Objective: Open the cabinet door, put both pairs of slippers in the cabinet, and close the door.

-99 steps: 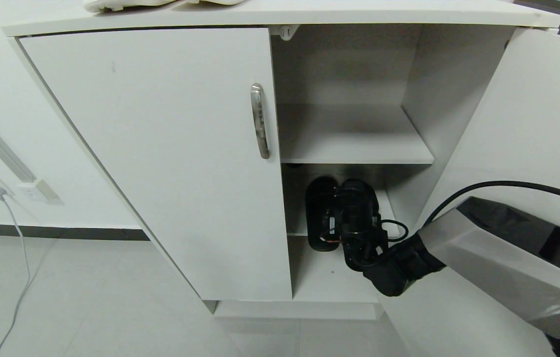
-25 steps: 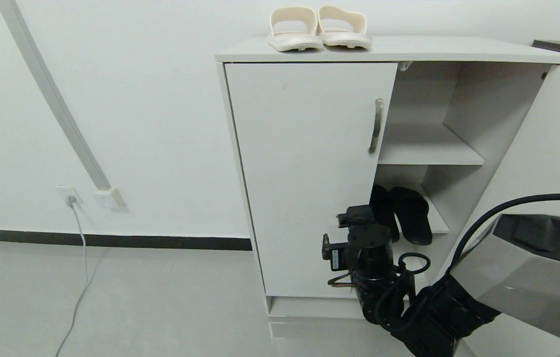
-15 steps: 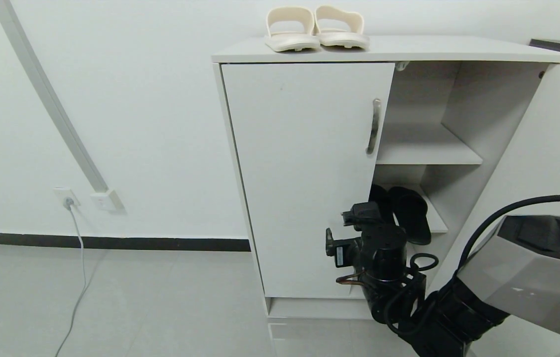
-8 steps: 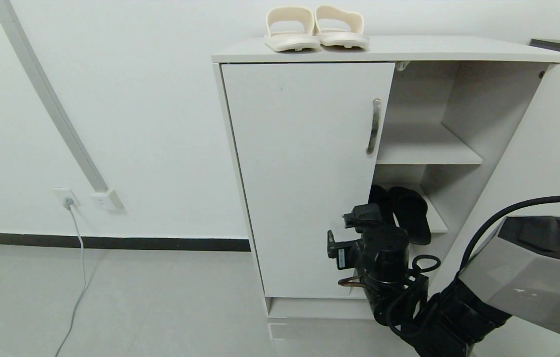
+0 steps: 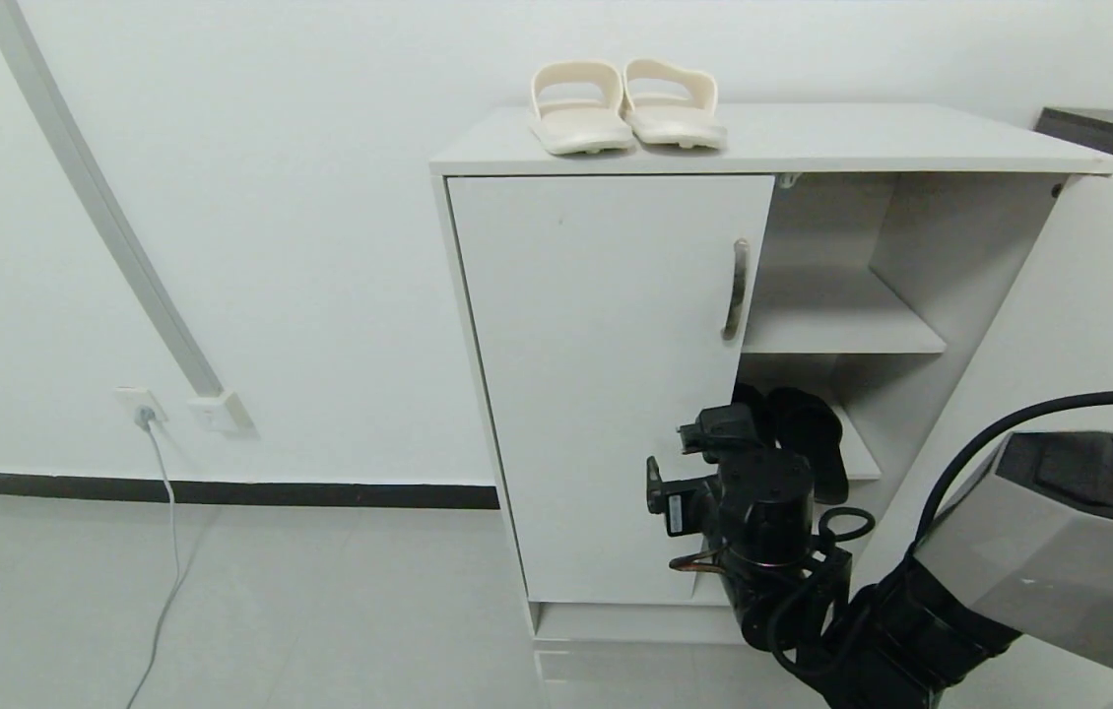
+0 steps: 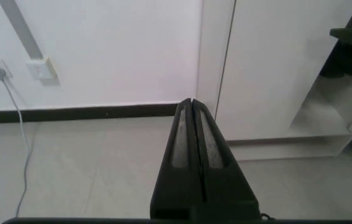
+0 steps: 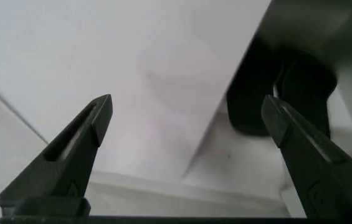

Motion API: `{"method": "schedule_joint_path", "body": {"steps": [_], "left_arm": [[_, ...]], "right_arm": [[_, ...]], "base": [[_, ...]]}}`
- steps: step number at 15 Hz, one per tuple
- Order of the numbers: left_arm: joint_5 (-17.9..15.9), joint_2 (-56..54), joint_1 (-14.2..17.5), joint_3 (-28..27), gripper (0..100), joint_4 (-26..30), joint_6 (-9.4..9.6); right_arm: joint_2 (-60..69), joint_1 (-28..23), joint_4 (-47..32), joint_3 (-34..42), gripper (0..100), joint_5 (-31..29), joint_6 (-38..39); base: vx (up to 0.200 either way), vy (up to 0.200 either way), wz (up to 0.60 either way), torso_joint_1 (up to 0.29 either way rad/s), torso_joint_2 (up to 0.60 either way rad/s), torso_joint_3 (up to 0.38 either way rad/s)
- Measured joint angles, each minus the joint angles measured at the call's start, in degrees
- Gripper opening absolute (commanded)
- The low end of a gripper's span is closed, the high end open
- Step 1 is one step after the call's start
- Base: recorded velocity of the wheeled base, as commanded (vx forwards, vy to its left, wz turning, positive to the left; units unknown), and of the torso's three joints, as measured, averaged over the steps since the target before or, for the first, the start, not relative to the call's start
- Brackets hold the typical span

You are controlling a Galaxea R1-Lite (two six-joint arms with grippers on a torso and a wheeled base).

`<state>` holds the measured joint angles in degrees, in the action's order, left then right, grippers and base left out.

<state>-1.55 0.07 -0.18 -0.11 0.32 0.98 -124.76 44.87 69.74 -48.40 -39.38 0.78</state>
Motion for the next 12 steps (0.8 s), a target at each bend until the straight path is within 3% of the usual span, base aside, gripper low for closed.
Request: {"method": "schedule_joint_path", "body": {"steps": [12], "left_arm": [[0.0,0.0,0.0,0.0,0,0.0,0.0]], "right_arm": [[0.7,-0.3,0.4,1.0,100,-0.3,-0.7]], "base": [[0.0,0.0,0.0,0.138,-0.47,-0.339]]}}
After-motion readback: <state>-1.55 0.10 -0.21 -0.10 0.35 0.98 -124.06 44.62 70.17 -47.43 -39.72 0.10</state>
